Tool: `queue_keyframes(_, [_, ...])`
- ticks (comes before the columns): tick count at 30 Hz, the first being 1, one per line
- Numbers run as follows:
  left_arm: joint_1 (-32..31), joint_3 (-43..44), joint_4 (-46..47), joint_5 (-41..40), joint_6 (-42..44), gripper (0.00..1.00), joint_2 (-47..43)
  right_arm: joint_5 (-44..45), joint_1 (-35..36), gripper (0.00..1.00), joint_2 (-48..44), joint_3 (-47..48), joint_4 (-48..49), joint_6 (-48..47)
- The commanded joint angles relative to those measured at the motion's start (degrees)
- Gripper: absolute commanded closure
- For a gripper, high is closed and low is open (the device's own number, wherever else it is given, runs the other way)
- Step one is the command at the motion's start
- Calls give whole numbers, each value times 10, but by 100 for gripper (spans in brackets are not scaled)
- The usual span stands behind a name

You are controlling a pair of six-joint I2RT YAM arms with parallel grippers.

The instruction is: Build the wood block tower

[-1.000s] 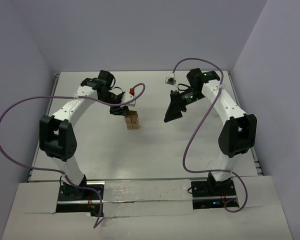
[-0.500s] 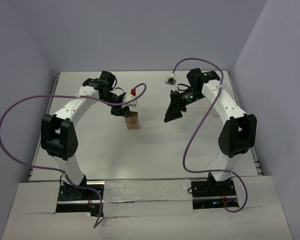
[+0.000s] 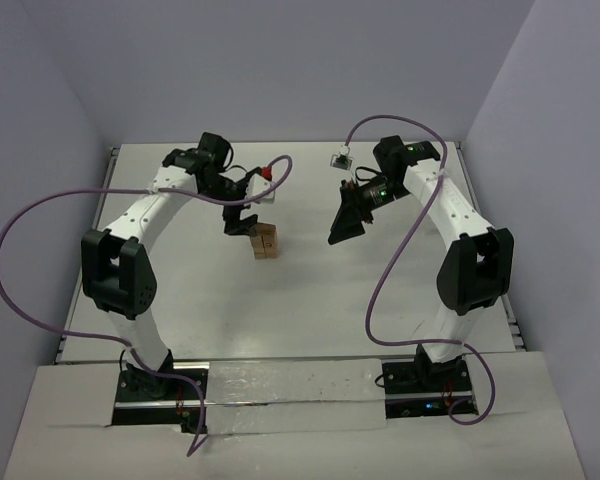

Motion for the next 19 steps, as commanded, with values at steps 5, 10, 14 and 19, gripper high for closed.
queue_keyframes(5, [136, 16, 141, -87, -442, 1, -153, 259, -1, 0, -130, -69, 226, 225])
queue_keyframes(10, [285, -255, 313, -161, -608, 1, -347, 464, -22, 0, -202, -195, 399, 320])
queue_keyframes(14, [347, -352, 348, -191, -639, 1, -395, 521, -78, 0, -232, -255, 458, 366])
queue_keyframes(19, [388, -434, 396, -195, -647, 1, -455, 537, -131, 0, -269, -314, 497, 377])
